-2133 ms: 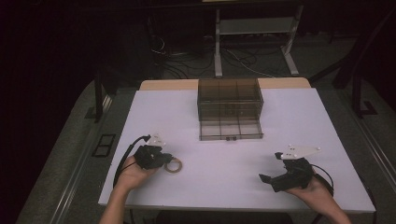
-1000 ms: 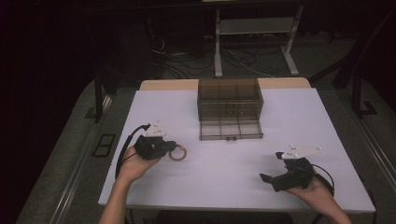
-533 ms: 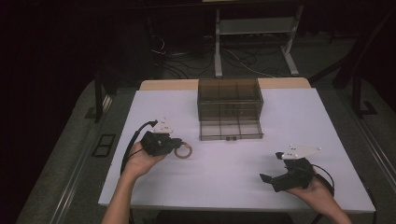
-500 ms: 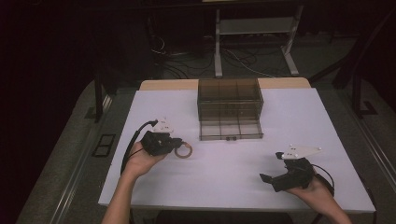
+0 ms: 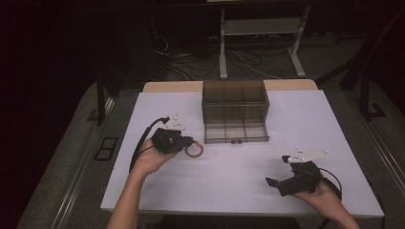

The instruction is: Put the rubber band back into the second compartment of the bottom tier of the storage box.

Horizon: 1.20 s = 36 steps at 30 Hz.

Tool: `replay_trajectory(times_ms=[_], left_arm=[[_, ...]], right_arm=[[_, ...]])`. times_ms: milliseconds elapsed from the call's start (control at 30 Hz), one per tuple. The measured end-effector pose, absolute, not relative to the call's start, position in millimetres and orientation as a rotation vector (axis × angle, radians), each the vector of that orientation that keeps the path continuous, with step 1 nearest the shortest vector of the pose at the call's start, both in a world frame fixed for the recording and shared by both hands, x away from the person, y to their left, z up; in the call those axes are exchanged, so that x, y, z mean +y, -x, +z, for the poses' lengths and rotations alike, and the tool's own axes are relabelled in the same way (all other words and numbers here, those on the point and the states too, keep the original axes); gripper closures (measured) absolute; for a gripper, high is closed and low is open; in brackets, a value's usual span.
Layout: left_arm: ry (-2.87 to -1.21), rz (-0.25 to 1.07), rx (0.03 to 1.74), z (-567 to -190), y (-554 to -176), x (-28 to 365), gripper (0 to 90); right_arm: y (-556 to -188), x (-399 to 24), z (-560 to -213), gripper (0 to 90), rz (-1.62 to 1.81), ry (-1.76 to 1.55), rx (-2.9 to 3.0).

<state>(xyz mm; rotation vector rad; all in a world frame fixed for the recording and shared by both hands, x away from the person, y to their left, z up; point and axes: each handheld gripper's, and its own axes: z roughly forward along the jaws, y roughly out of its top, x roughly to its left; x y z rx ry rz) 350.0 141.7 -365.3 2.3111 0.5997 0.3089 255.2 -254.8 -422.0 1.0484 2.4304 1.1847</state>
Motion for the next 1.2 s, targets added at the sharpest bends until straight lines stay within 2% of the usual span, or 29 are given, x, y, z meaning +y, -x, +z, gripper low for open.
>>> replay_trajectory(times_ms=[1200], left_arm=[[-2.408, 0.301, 0.476, -342, -377, 93, 83.5]], right_arm=[[-255, -255, -422, 0.1, 1.189, -1.045, 2.431]])
